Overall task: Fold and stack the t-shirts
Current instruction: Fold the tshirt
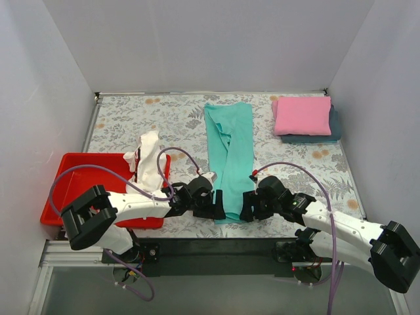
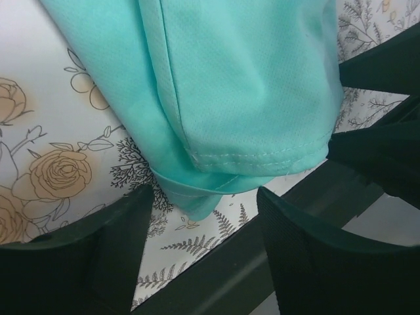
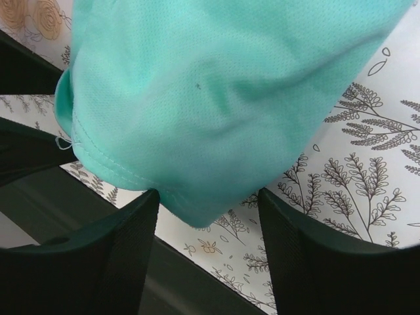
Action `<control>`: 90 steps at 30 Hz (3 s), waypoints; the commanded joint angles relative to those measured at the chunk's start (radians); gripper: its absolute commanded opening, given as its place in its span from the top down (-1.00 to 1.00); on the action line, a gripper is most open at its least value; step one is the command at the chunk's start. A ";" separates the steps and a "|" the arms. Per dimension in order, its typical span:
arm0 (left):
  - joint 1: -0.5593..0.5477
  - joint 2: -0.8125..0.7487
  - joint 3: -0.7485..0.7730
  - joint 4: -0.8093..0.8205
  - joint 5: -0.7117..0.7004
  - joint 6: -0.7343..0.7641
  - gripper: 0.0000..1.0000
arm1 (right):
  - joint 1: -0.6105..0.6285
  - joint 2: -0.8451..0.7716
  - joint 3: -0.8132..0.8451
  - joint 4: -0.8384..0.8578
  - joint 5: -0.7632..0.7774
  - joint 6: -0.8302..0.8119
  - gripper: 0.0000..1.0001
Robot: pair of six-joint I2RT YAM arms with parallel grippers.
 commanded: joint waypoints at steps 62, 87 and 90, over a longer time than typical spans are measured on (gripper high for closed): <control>-0.023 -0.023 -0.051 -0.130 -0.072 0.007 1.00 | 0.009 -0.103 0.014 -0.235 0.104 0.019 0.97; 0.203 -0.118 0.041 0.111 -0.044 0.121 1.00 | 0.023 0.149 0.324 -0.206 0.324 -0.124 0.97; 0.252 -0.066 0.092 0.147 -0.023 0.181 1.00 | -0.008 0.211 0.394 -0.187 0.367 -0.171 0.97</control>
